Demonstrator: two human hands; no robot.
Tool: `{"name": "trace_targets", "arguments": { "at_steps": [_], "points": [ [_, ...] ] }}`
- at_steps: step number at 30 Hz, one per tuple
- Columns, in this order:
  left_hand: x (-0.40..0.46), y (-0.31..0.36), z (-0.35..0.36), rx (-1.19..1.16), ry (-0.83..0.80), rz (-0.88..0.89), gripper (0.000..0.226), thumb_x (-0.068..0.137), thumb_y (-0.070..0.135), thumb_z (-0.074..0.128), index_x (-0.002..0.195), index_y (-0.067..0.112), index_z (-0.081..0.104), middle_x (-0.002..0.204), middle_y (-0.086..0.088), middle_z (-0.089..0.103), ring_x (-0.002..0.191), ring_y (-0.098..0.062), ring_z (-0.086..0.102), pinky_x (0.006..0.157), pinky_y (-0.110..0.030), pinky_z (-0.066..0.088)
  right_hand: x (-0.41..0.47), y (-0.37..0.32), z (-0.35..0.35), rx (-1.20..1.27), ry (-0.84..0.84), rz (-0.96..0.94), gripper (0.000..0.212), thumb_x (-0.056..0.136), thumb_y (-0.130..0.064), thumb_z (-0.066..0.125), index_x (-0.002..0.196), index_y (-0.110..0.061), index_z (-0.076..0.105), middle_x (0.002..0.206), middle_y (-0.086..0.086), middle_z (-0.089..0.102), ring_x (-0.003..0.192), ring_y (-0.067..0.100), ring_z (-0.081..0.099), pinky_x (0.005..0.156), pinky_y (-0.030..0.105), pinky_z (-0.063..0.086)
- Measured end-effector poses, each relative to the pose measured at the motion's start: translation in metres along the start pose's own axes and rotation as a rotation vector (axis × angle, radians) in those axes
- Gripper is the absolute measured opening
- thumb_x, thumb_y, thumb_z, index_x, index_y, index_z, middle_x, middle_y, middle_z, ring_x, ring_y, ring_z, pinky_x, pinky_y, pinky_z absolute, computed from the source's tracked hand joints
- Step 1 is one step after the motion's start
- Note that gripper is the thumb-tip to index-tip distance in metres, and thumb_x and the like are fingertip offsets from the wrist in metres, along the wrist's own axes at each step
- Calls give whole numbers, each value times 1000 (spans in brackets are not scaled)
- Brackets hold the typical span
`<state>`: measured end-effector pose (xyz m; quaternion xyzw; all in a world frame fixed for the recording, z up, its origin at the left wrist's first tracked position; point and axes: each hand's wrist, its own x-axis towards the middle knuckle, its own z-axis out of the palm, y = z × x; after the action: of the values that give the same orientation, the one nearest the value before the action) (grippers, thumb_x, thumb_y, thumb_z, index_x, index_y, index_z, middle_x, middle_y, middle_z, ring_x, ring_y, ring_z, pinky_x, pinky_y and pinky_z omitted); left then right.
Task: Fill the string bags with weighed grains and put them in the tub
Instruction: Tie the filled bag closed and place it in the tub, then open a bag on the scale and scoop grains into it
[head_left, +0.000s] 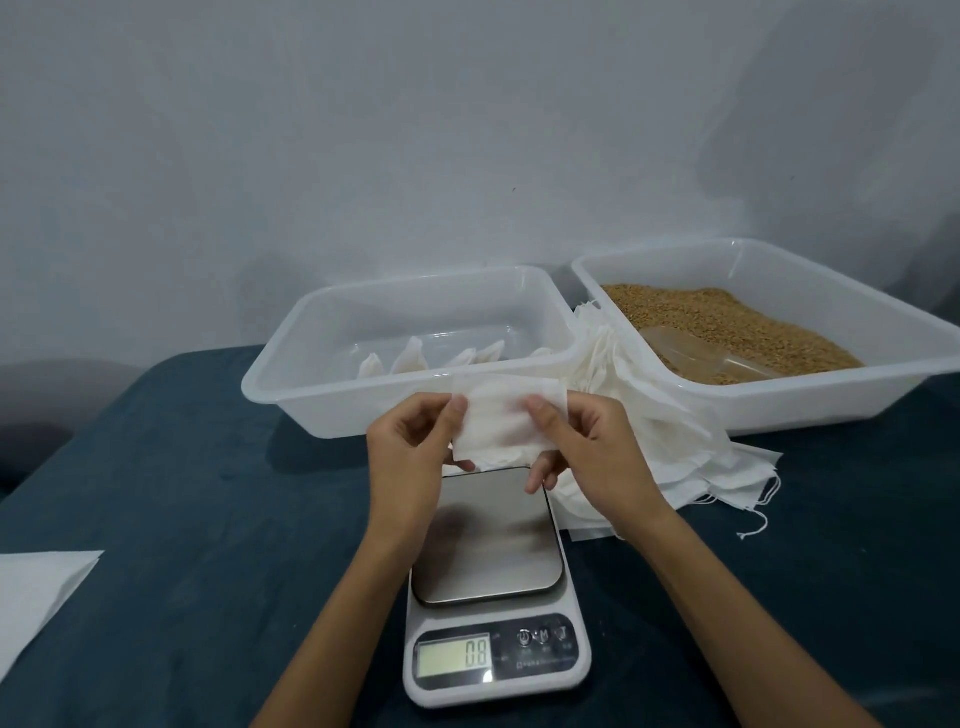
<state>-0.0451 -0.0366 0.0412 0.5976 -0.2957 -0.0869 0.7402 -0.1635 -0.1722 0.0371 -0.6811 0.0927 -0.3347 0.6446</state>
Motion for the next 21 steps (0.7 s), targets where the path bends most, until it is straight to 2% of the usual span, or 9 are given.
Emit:
{"name": "trace_targets", "arguments": {
  "at_steps": [2, 5, 7, 10, 13, 15, 17, 19, 21],
  "points": [
    [1, 2, 0, -53, 0, -88, 17, 100, 14, 68, 88, 13, 80, 82, -7, 74, 71, -17, 68, 51, -26, 55, -1, 0, 1, -24, -40, -33, 56, 94, -42, 64, 101, 13, 64, 92, 35, 62, 53, 31, 70, 47, 35, 46],
    [2, 3, -3, -87, -33, -161, 18, 102, 16, 64, 96, 9, 80, 90, -8, 78, 73, -18, 71, 51, -25, 54, -3, 1, 6, -75, -93, -59, 63, 92, -46, 68, 98, 16, 63, 92, 38, 54, 59, 31, 72, 49, 36, 49],
    [2, 2, -3, -56, -34, -160, 20, 104, 16, 62, 95, 9, 79, 89, -6, 76, 73, -16, 69, 51, -26, 54, -3, 4, 7, -100, -74, -61, 56, 94, -43, 68, 95, 13, 64, 90, 36, 55, 59, 31, 72, 49, 40, 48],
    [1, 0, -1, 1, -33, -114, 16, 104, 14, 62, 97, 9, 76, 84, -2, 74, 72, -14, 68, 51, -28, 56, -4, 5, 6, -84, -11, -40, 66, 96, -47, 63, 90, 18, 51, 82, 41, 53, 54, 32, 72, 47, 48, 45],
    [1, -1, -2, -14, -27, -133, 11, 102, 11, 65, 103, 16, 75, 82, -2, 75, 65, -15, 66, 48, -28, 53, -3, 3, 7, -72, -30, -71, 63, 94, -53, 63, 93, 10, 62, 88, 35, 58, 57, 31, 72, 48, 41, 49],
    [3, 0, -4, -52, -15, -182, 14, 101, 9, 65, 110, 16, 73, 83, -5, 77, 65, -15, 68, 47, -26, 51, -5, 2, 10, -108, -51, -100, 58, 92, -53, 66, 89, 5, 67, 81, 25, 57, 60, 28, 73, 48, 35, 51],
    [4, 2, -6, -91, -14, -222, 18, 101, 8, 64, 116, 14, 72, 84, -6, 77, 66, -16, 68, 46, -25, 50, -7, 3, 12, -162, -37, -128, 52, 94, -45, 67, 81, 5, 65, 67, 18, 55, 59, 25, 73, 49, 34, 52],
    [5, 2, -7, -119, -29, -232, 19, 101, 8, 64, 117, 14, 72, 83, -7, 75, 63, -18, 64, 46, -26, 48, -8, 5, 11, -199, 11, -142, 49, 96, -39, 65, 73, 4, 59, 58, 19, 52, 55, 23, 72, 48, 40, 53],
    [3, 1, -6, -129, -45, -218, 18, 101, 10, 66, 116, 15, 72, 79, -9, 68, 56, -19, 55, 47, -27, 48, -7, 6, 8, -176, 67, -134, 49, 98, -39, 64, 73, 3, 56, 57, 23, 54, 52, 24, 71, 49, 49, 52]
  ]
}}
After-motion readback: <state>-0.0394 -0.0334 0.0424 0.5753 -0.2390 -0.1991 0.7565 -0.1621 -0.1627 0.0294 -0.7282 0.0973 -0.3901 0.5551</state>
